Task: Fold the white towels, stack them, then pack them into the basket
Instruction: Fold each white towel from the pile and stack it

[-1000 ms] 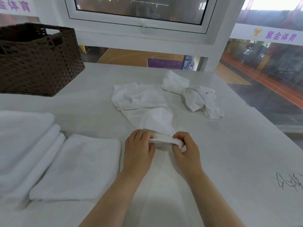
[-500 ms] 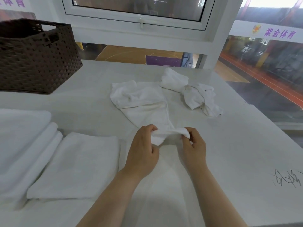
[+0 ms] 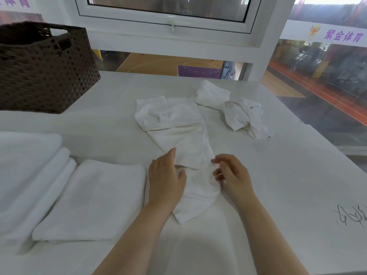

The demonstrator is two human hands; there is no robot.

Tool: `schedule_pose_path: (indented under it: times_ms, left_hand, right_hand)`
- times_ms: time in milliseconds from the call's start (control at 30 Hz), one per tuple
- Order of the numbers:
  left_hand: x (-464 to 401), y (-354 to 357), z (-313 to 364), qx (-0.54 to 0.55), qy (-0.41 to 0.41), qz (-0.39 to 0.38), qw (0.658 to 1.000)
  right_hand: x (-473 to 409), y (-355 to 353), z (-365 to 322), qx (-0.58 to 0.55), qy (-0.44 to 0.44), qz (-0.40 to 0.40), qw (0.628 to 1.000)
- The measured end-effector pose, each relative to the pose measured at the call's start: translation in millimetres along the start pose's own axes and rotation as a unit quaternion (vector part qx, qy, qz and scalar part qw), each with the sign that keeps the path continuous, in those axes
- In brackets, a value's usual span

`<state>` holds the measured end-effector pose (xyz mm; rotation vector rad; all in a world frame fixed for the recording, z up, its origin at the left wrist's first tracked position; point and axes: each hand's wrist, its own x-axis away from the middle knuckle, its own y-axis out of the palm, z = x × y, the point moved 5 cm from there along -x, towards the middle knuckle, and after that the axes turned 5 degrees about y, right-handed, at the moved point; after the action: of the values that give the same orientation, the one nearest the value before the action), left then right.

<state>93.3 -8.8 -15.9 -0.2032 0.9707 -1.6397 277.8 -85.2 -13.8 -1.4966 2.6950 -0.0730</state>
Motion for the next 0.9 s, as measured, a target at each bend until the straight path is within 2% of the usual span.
schedule_pose_path:
  times_ms: [100, 200, 300, 400, 500, 567, 633, 733, 800, 900]
  left_hand:
    - [2.4, 6.5, 1.3, -0.101, 0.045, -0.042, 0.993]
    - [-2.4, 0.6, 1.5, -0.122, 0.057, -0.018, 0.991]
    - [-8.1, -1.9, -1.6, -0.134, 0.055, 0.003, 0.989]
    - [-7.7, -4.5, 8.4, -0.086, 0.115, 0.017, 0.989]
    - [4.1, 5.9, 29.4, 0.013, 0.202, -0.089, 0.975]
    - [9.9, 13.6, 33.0, 0.044, 0.203, -0.139, 0.968]
    - [10.3, 13.5, 30.5, 0.068, 0.188, -0.127, 0.972]
    - [6.3, 5.2, 26.5, 0.119, 0.156, -0.051, 0.979]
    - [2.3, 1.2, 22.8, 0.124, 0.129, 0.005, 0.984]
    - [-3.6, -3.3, 11.9, 0.126, 0.038, 0.059, 0.990]
  right_hand:
    - [-0.6, 5.5, 7.5, 0.108, 0.018, -0.041, 0.993]
    - [5.1, 16.4, 4.5, 0.176, 0.009, -0.086, 0.981]
    - [9.6, 23.1, -0.2, 0.223, -0.019, -0.086, 0.971]
    - [10.0, 24.2, -2.7, 0.204, -0.013, -0.052, 0.978]
    - [9.5, 26.3, -4.7, 0.115, 0.010, -0.040, 0.993]
    - [8.0, 24.6, -7.6, 0.099, 0.008, -0.032, 0.995]
    - [4.0, 17.5, -6.8, 0.100, -0.004, -0.004, 0.995]
    - [-3.8, 2.8, -3.2, 0.036, -0.011, 0.058, 0.998]
    - [-3.8, -8.2, -7.8, 0.002, -0.038, 0.129, 0.991]
    - [7.1, -27.0, -23.1, -0.024, -0.127, 0.255, 0.958]
